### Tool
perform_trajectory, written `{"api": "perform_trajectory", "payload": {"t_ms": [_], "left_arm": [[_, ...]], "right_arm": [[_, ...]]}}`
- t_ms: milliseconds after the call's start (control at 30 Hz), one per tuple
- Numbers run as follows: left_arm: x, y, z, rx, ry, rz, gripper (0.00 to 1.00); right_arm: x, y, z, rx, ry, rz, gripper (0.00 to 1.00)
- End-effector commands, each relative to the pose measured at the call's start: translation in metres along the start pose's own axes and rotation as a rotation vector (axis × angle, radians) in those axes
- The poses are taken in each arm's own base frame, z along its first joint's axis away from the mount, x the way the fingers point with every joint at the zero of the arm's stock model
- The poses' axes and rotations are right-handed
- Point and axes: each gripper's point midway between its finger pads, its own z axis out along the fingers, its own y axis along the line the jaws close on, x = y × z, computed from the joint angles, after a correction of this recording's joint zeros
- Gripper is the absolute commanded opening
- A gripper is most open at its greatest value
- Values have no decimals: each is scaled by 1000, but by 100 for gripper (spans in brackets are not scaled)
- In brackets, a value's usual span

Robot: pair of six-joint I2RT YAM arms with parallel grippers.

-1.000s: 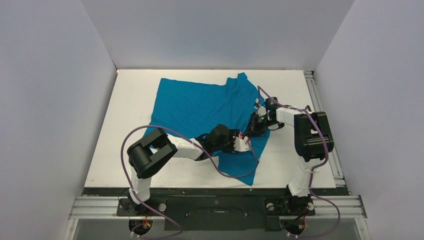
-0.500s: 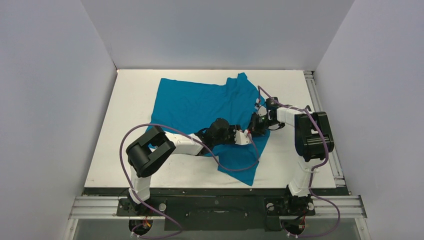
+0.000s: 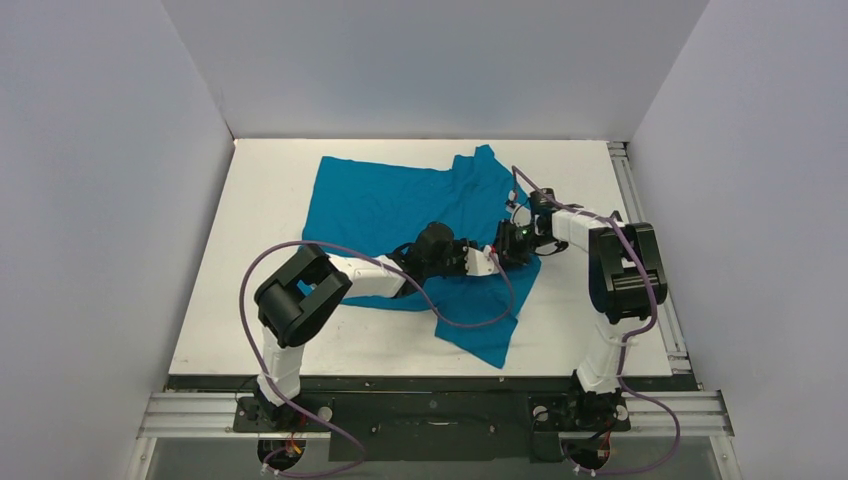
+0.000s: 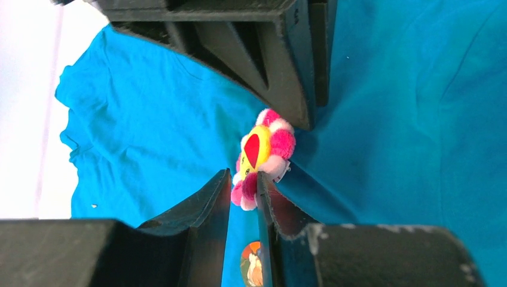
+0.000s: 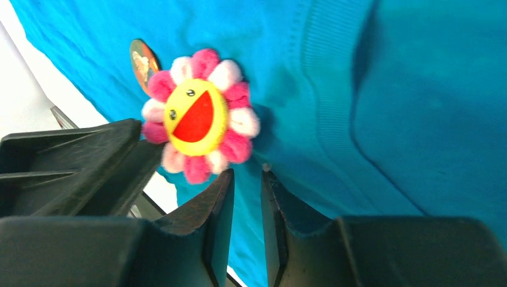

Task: Remove the brooch from the garment
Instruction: Remove the brooch from the clothes.

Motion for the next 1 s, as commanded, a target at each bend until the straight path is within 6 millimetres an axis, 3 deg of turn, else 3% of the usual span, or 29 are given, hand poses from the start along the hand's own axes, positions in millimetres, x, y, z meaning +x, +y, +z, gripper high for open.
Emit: {"api": "perform_trajectory", "payload": {"t_ms": [0, 267, 433, 567, 800, 967], "left_arm": [[-11, 10, 6, 3, -34, -14, 20], [-13, 19, 2, -2, -45, -56, 22], [-16, 23, -10, 9, -82, -59, 33], [-12, 13, -16, 48, -94, 5, 42], [-3, 4, -7, 76, -64, 73, 48], [6, 7, 2, 52, -31, 95, 45]], "right_arm": [[-17, 30, -5, -36, -43, -114, 22], [-32, 33, -2, -40, -71, -102, 23], [-40, 34, 2, -54, -84, -82, 23], [-45, 35, 3, -62, -96, -76, 22], [-47, 34, 3, -62, -100, -74, 21], [-47, 35, 3, -64, -99, -73, 21]]}}
